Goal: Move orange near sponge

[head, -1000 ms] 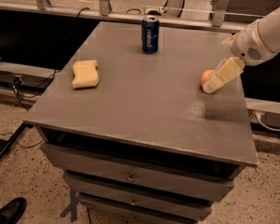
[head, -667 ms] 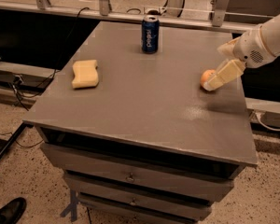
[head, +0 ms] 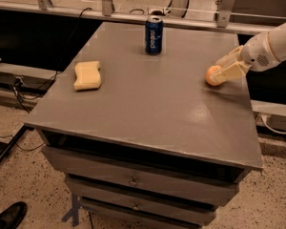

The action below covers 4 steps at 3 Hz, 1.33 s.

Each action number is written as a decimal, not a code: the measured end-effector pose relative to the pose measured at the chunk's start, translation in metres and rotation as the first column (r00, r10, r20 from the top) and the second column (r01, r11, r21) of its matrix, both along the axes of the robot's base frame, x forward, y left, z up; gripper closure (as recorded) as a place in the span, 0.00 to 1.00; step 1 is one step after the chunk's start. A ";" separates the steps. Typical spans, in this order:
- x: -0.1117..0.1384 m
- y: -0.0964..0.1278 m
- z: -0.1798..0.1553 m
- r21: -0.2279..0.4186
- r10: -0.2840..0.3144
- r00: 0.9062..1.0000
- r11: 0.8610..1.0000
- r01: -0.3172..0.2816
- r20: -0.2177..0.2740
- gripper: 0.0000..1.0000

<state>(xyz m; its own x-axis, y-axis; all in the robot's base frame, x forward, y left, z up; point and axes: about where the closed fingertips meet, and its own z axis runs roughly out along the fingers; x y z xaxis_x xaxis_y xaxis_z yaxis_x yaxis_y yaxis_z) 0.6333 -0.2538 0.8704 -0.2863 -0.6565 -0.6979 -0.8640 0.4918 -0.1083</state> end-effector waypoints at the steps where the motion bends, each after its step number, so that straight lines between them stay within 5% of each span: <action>1: 0.000 0.003 -0.002 0.000 0.004 1.000 1.000 -0.004 -0.003 0.21; 2: -0.001 0.005 -0.001 0.015 0.021 1.000 1.000 -0.021 0.004 0.01; 4: -0.002 -0.001 -0.011 0.039 0.018 1.000 0.999 -0.019 0.010 0.00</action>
Offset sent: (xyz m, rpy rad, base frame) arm -0.0042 0.0022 0.0059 0.0310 -0.0201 0.0343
